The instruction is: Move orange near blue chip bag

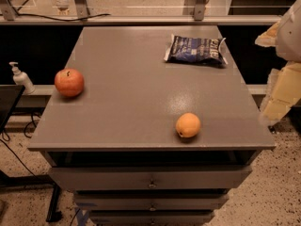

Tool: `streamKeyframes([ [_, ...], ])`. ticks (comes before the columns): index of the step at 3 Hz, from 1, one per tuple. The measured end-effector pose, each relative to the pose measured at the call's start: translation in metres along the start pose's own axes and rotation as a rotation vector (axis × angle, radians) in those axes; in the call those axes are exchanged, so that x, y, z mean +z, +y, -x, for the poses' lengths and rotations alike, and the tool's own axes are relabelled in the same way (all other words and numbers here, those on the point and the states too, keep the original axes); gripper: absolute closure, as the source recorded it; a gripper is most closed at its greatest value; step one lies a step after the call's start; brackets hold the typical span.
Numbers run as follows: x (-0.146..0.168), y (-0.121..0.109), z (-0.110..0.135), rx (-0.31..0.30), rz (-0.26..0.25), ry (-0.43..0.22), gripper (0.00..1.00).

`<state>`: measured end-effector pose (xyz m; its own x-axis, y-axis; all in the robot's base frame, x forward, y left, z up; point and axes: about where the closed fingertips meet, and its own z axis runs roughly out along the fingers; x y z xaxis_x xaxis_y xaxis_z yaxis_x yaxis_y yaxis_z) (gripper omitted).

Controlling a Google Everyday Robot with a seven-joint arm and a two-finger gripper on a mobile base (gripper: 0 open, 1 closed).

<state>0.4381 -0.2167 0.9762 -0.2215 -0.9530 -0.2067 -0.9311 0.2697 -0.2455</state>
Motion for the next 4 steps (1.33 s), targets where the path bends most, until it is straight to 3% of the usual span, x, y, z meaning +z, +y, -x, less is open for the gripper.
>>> streamKeyframes([
  [1,0.000,0.000,0.000,0.000,0.000,0.000,0.00],
  [2,0.008,0.007,0.006,-0.008,0.013,-0.047,0.00],
  [4,0.062,0.023,0.035,0.046,0.067,-0.242,0.00],
])
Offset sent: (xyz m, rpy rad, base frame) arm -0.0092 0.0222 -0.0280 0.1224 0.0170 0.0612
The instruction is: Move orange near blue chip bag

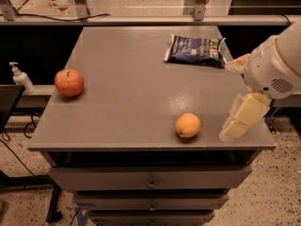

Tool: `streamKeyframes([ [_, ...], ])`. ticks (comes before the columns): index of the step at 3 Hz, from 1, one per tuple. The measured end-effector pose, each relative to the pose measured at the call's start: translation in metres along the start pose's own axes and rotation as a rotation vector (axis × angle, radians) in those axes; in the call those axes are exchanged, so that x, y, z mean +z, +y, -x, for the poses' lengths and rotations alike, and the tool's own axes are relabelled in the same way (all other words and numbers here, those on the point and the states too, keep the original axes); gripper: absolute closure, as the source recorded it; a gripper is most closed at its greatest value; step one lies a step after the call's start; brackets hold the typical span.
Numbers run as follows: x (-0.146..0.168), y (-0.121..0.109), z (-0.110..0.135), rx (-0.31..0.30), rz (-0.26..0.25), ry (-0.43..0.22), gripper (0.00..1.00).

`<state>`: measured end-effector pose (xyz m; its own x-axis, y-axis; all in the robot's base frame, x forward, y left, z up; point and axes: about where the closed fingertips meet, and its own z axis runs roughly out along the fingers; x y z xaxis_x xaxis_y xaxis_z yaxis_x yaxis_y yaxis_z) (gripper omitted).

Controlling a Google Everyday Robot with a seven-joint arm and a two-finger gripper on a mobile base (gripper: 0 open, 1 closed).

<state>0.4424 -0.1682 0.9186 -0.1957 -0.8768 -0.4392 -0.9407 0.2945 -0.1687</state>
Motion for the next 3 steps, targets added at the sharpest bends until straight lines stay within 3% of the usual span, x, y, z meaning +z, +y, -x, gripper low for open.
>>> streamKeyframes([
  [1,0.031,-0.006,0.009,0.024,0.010,-0.059,0.00],
  [3,0.081,0.000,0.005,0.077,0.055,-0.108,0.00],
])
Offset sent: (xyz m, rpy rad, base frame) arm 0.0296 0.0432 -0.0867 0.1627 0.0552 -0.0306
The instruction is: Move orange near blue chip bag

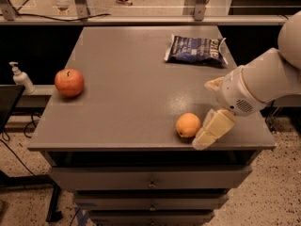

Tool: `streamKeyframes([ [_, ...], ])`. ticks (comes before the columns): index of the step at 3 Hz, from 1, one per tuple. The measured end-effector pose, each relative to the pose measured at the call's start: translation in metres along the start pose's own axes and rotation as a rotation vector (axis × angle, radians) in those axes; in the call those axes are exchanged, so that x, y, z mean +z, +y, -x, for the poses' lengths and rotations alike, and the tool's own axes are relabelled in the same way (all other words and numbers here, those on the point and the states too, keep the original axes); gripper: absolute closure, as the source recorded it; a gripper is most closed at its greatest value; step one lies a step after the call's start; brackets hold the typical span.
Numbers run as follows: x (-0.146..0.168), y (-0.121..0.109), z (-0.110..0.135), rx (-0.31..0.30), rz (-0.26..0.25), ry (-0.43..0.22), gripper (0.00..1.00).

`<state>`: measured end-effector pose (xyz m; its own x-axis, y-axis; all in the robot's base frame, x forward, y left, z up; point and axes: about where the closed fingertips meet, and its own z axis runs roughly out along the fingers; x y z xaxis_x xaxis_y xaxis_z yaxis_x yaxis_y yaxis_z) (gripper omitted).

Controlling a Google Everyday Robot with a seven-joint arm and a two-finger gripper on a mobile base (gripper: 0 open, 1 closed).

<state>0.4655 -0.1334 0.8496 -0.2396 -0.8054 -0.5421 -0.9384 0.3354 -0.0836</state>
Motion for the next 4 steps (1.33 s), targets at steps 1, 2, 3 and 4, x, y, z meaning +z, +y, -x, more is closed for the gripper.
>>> streamKeyframes([
  [1,0.0077,0.0049,0.0017,0.020,0.013,-0.016,0.00],
  [2,0.0149,0.0107,0.0068,0.033,0.024,-0.025,0.16],
  [3,0.0157,0.0102,0.0095,0.040,0.024,-0.029,0.40],
  [4,0.0146,0.0124,0.0081,0.049,0.025,-0.030,0.62],
])
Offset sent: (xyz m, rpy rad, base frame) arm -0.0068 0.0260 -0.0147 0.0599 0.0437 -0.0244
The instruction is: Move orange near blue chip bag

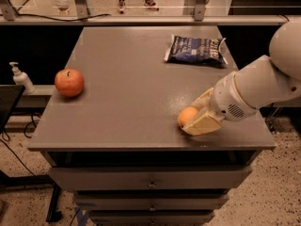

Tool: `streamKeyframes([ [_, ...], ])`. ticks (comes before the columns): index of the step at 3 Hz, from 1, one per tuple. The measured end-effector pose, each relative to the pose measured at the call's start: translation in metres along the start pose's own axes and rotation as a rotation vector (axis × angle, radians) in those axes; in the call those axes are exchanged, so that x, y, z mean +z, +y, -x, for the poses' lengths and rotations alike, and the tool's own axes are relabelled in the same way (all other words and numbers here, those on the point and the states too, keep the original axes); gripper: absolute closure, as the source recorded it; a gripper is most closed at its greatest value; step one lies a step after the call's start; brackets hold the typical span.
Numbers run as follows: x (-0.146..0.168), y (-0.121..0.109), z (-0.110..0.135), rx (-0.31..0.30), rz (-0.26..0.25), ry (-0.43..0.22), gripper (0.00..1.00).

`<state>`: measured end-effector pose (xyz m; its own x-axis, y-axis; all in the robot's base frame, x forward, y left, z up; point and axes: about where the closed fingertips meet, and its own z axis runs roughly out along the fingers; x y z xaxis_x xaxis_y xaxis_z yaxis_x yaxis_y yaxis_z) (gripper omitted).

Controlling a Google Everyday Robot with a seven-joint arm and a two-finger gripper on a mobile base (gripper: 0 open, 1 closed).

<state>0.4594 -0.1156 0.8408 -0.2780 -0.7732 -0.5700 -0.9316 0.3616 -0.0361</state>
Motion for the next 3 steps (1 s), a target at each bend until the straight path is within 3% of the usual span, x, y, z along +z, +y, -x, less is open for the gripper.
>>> streamKeyframes([
  [1,-0.004,-0.001,-0.001,0.010,-0.007,0.003,0.86],
  [2,-0.024,-0.024,0.001,0.015,-0.057,0.005,1.00],
  [3,-0.024,-0.024,0.001,0.015,-0.057,0.005,1.00],
])
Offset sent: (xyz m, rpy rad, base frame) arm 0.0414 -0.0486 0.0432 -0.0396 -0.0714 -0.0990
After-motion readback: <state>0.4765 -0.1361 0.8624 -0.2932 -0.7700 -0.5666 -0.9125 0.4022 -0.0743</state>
